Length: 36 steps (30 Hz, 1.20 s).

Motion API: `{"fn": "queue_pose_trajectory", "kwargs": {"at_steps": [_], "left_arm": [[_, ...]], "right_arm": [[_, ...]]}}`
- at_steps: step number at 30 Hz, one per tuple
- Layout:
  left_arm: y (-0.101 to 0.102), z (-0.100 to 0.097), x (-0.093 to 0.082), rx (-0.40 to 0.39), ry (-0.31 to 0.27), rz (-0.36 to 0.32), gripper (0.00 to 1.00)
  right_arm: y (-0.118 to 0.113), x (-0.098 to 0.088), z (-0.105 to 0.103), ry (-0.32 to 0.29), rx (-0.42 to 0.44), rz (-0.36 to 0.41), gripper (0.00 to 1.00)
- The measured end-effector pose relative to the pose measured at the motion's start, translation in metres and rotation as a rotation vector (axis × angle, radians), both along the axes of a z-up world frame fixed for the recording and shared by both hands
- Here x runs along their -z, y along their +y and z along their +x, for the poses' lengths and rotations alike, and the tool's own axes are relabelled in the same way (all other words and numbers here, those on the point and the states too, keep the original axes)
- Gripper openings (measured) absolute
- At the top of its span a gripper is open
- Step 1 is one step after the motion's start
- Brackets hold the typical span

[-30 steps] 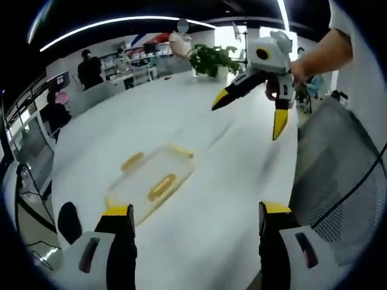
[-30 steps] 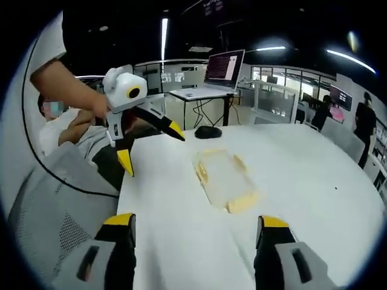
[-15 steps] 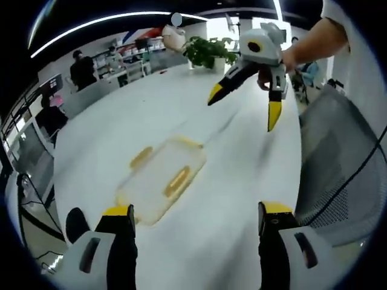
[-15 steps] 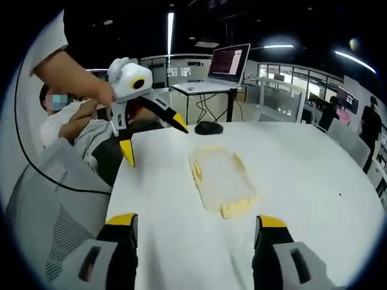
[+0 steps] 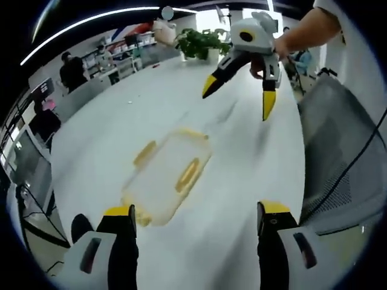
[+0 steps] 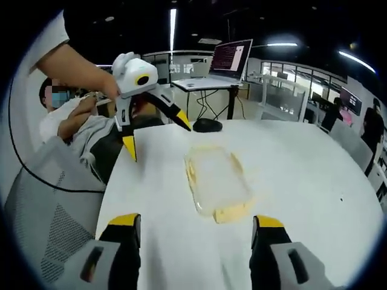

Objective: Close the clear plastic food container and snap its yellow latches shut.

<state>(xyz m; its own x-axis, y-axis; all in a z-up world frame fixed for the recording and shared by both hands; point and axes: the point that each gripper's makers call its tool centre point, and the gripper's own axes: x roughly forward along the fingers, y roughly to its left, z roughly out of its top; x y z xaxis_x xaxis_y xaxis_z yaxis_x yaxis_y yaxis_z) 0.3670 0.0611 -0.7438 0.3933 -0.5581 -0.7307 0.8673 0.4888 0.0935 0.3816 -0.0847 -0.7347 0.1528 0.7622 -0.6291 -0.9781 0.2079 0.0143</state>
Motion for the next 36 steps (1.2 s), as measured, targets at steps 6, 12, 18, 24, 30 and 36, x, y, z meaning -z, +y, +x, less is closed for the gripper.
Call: {"fn": "queue_pose_trajectory", "kwargs": {"at_steps": [6,12,18,24,30,36], "left_arm": [[0.007,0.007,0.004,0.026,0.001,0.034,0.80],[0.010,0.014,0.005,0.046,-0.001,0.059,0.80],[0.012,0.024,0.008,0.069,-0.003,0.081,0.79],[0.014,0.029,0.014,0.126,-0.006,0.144,0.78],[0.017,0.033,0.019,0.177,-0.009,0.198,0.78],[0.021,0.044,0.020,0.209,-0.015,0.222,0.75]], "right_arm": [[0.005,-0.001,0.003,0.005,-0.016,-0.001,0.75],[0.007,0.004,0.009,-0.004,-0.032,-0.032,0.73],[0.010,0.007,0.019,-0.020,-0.040,-0.062,0.73],[0.012,0.008,0.028,-0.040,-0.048,-0.085,0.71],[0.016,0.015,0.032,-0.046,-0.072,-0.119,0.70],[0.020,0.020,0.038,-0.049,-0.090,-0.145,0.69]]}}
